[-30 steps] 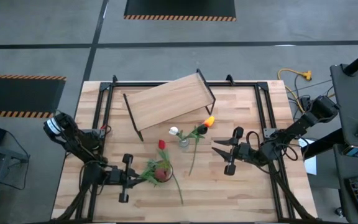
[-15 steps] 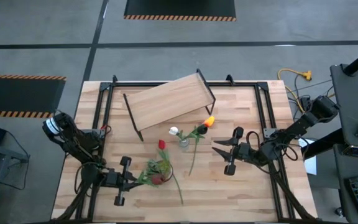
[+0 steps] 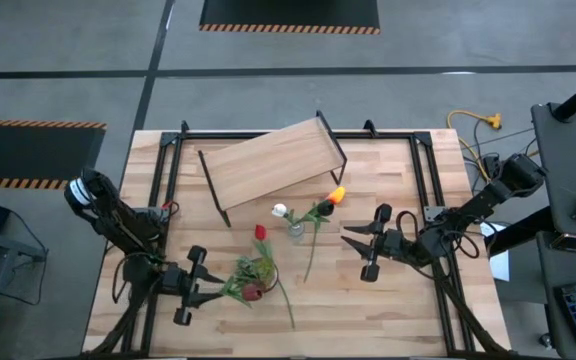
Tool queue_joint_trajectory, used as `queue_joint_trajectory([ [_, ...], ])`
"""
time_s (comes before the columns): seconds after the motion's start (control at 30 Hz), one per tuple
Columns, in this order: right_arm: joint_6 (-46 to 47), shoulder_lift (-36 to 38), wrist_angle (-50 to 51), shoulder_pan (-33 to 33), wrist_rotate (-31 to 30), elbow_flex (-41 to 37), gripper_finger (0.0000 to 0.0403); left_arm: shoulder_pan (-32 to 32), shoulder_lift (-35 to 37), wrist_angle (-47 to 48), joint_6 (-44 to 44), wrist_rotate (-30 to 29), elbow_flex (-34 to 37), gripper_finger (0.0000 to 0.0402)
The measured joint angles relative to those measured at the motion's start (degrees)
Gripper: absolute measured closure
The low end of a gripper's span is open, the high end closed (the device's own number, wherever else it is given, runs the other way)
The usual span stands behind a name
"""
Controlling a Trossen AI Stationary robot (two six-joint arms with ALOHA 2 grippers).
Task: Pick and place flowers into a vace then onto a shelf
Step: Put the dark red tulip into the bottom transparent bin
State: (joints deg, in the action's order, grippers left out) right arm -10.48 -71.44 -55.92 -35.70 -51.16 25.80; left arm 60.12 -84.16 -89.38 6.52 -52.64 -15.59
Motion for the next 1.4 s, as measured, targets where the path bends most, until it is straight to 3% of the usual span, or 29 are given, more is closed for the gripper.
queue_joint_trajectory([
  [0.17, 0.02, 0.0, 0.02, 0.0, 0.0, 0.0, 0.0313, 2.37, 5.48, 0.51, 0.12, 0.17, 1.85, 0.0231],
  [0.37, 0.0, 0.0, 0.01, 0.0, 0.0, 0.0, 0.0313, 4.6, 13.03, 2.78, 1.77, 0.24, 3.2, 0.0217],
  [0.83, 1.48, 0.0, 0.25, 0.0, 0.02, 0.0, 0.0311, 4.63, 24.93, 12.34, 24.84, -0.39, -3.65, 0.0217],
  [1.17, 8.86, 0.0, 8.84, 0.16, 0.01, 0.04, 0.022, 4.6, 29.34, 12.88, 28.98, -7.91, -4.25, 0.0216],
  [1.4, 28.24, 0.0, 17.44, 1.21, 0.01, 0.19, 0.0183, 4.6, 29.92, 12.96, 29.01, -7.92, -4.23, 0.0216],
])
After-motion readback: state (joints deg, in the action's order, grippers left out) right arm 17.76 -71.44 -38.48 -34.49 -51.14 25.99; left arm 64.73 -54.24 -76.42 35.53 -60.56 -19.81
